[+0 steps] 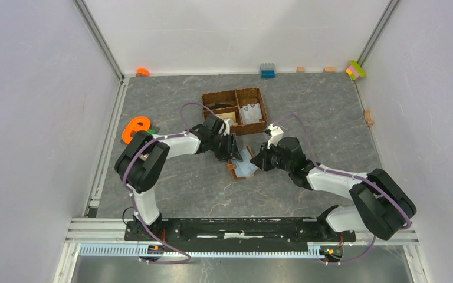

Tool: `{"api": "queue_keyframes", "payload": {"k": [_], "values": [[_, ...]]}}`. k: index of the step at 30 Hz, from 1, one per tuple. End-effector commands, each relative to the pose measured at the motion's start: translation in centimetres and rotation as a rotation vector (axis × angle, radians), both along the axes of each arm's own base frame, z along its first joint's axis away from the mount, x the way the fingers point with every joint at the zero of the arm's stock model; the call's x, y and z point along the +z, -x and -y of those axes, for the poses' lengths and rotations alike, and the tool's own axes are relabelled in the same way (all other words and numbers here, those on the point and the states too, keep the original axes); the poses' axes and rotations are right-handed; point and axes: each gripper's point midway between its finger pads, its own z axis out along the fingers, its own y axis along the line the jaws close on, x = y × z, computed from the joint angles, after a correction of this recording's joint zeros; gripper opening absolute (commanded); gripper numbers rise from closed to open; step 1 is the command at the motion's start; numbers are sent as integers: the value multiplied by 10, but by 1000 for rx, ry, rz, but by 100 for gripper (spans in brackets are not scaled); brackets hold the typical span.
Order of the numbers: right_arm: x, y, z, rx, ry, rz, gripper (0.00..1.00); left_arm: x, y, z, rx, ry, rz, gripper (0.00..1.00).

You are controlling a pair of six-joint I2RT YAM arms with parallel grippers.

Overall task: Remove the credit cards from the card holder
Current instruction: Open the card holder at the center of the board.

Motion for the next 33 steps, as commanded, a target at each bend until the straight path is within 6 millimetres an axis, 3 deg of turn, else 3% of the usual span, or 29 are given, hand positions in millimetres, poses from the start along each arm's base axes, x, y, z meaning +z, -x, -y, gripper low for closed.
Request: {"api": "queue_keyframes", "payload": {"k": [1,6,11,16,22,29,33], "values": [[-3,9,1,21,7,-6,19,3,-10,3,10,-6,20,43],[-8,8,3,22,33,-18,38,7,-9,5,1,8,22,37],[-16,9,1,37,57,-48,41,13,-9,6,-5,23,37,37],[-9,13,-6,67,5,-37,43,16,-7,9,-15,45,37,36],[-1,25,-21,144,-94,-57,55,22,-4,15,-27,97,32,28],[-3,24,-20,135,-90,-63,52,45,7,34,-52,291,-5,24],[-6,22,-19,125,-83,-71,38,48,5,31,-42,273,23,24]]}}
